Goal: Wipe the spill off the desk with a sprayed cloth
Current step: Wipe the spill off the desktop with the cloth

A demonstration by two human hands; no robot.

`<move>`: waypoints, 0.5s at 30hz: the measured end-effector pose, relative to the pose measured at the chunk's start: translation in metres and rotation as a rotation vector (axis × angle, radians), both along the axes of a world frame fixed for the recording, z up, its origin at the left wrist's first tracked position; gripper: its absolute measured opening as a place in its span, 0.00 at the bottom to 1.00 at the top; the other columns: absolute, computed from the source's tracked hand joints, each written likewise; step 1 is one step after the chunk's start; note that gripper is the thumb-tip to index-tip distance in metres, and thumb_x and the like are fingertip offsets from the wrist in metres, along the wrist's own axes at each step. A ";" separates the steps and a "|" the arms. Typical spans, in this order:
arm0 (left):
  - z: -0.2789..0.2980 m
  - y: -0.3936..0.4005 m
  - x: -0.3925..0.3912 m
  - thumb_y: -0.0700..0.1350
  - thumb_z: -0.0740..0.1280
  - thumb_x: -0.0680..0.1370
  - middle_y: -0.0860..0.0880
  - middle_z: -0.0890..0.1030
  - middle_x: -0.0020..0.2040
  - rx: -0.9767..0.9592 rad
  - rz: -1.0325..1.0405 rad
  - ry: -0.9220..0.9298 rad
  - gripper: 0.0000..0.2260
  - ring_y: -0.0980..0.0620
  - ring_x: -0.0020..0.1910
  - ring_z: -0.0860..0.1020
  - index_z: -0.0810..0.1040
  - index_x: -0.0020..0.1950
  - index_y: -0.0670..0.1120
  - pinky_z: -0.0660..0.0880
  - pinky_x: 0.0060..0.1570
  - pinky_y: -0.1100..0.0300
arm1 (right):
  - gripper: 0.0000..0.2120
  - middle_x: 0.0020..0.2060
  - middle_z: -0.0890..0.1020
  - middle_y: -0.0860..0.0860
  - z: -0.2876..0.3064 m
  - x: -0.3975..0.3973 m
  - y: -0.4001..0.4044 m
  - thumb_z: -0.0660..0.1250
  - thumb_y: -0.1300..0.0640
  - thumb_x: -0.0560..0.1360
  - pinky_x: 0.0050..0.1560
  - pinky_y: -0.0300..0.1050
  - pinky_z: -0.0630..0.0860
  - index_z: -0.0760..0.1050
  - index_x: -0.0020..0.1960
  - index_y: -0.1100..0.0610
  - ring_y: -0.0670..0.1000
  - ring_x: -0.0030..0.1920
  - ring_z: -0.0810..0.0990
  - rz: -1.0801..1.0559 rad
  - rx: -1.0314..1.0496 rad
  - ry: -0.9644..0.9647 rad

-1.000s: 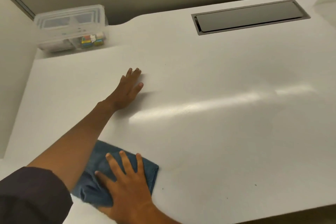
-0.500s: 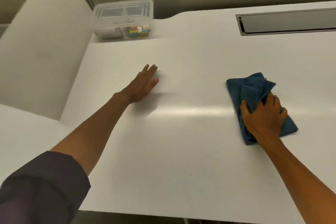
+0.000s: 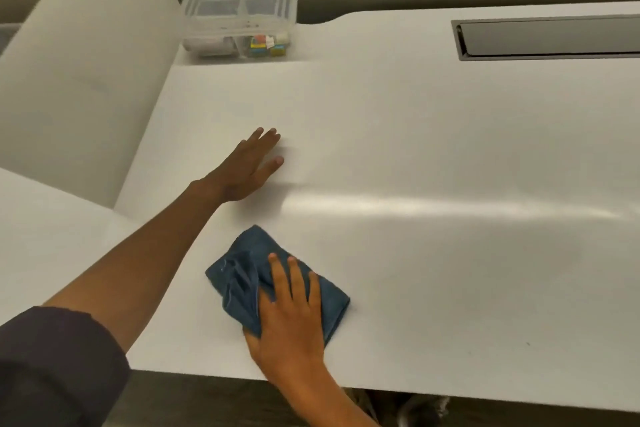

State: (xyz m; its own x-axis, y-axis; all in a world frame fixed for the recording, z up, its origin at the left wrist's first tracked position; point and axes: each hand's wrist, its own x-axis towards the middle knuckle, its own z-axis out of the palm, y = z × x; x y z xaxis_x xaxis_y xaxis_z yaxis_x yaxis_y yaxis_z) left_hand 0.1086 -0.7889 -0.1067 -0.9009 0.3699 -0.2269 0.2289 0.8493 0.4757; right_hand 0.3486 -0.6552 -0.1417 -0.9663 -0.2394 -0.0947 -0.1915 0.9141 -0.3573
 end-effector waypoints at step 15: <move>-0.025 0.128 -0.016 0.59 0.52 0.81 0.48 0.52 0.81 -0.077 -0.118 0.198 0.31 0.49 0.81 0.47 0.56 0.80 0.44 0.44 0.77 0.45 | 0.26 0.57 0.77 0.59 0.011 0.040 0.326 0.60 0.41 0.73 0.55 0.64 0.74 0.67 0.63 0.57 0.62 0.56 0.76 -0.809 -0.096 0.113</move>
